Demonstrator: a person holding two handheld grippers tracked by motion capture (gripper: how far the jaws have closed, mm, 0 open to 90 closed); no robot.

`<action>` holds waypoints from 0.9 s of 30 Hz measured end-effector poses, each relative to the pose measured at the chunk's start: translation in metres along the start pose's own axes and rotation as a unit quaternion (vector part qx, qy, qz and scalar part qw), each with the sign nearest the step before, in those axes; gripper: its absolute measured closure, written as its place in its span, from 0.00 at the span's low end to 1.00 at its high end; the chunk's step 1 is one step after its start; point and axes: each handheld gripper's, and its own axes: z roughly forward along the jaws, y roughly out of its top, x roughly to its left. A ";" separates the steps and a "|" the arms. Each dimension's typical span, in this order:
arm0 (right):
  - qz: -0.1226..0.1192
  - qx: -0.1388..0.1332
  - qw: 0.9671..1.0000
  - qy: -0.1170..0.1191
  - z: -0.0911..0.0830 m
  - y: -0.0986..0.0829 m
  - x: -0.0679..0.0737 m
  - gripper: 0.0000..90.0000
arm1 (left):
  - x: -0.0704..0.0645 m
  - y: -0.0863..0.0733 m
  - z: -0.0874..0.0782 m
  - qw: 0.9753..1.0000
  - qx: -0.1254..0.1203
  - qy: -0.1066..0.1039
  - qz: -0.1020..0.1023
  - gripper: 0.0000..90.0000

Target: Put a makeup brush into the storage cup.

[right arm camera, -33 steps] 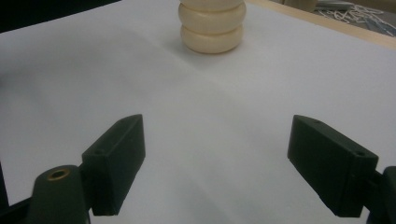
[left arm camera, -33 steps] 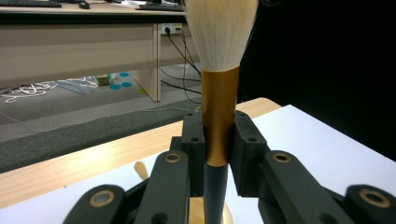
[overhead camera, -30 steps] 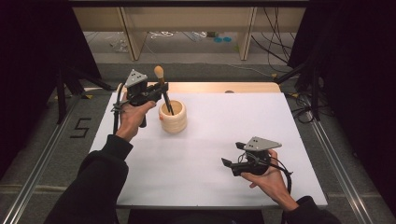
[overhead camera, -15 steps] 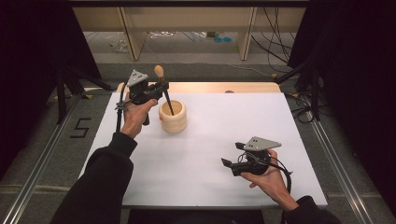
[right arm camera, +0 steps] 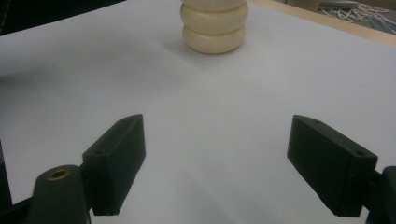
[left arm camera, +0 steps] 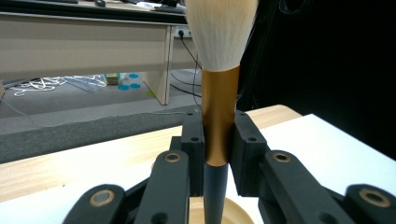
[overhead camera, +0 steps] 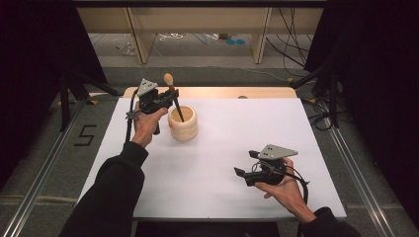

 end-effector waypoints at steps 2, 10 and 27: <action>0.000 0.000 1.000 0.000 0.000 0.000 0.000 0.22 | 0.000 -0.004 0.001 1.000 0.002 -0.001 -0.002 0.86; 0.000 -0.001 1.000 0.000 0.001 0.000 0.001 0.22 | 0.001 -0.014 0.005 1.000 0.009 0.000 -0.004 0.86; 0.000 0.001 1.000 0.004 0.000 0.000 0.000 0.22 | -0.002 -0.031 0.011 1.000 0.028 0.000 -0.008 0.86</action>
